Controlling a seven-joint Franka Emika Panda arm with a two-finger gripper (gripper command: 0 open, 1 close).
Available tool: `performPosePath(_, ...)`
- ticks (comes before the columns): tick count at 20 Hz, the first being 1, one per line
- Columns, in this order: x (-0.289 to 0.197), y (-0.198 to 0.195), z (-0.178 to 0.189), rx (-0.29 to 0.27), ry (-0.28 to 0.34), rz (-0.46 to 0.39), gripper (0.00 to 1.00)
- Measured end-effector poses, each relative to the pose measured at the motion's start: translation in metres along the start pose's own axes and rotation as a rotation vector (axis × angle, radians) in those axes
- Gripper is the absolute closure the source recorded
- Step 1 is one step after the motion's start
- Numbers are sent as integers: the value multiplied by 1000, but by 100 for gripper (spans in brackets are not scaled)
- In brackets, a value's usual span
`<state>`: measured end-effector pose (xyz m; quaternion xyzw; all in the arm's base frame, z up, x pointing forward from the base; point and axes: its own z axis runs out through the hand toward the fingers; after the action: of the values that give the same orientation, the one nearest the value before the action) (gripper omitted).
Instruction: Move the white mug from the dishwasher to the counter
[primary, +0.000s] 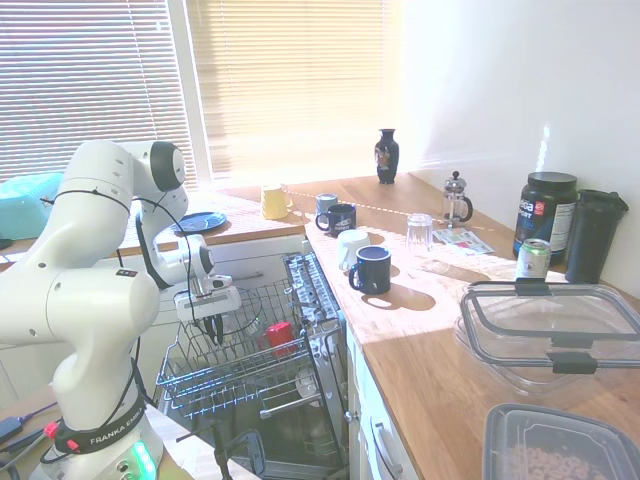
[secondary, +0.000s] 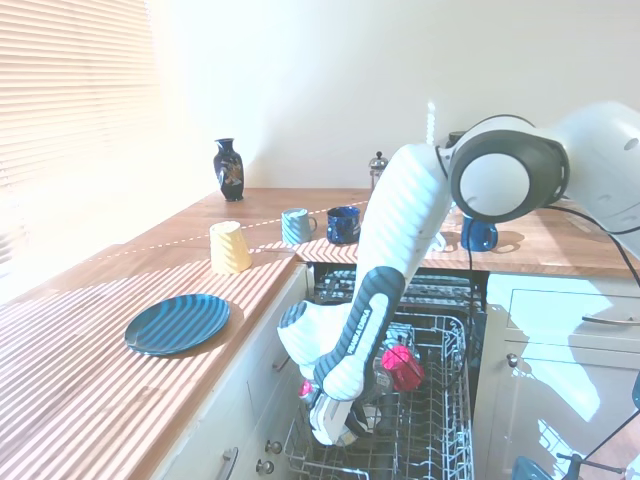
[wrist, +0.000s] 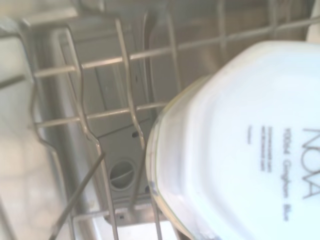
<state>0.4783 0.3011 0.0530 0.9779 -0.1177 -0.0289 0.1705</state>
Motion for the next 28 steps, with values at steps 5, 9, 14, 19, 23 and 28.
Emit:
performPosePath(5,1,55,-37,62,28,60,100)
performPosePath(9,11,110,-92,141,69,139,100)
performPosePath(14,42,185,-169,240,124,272,100)
performPosePath(19,92,264,-217,316,127,386,100)
performPosePath(23,124,296,-244,334,126,437,100)
performPosePath(28,171,328,-247,310,105,481,100)
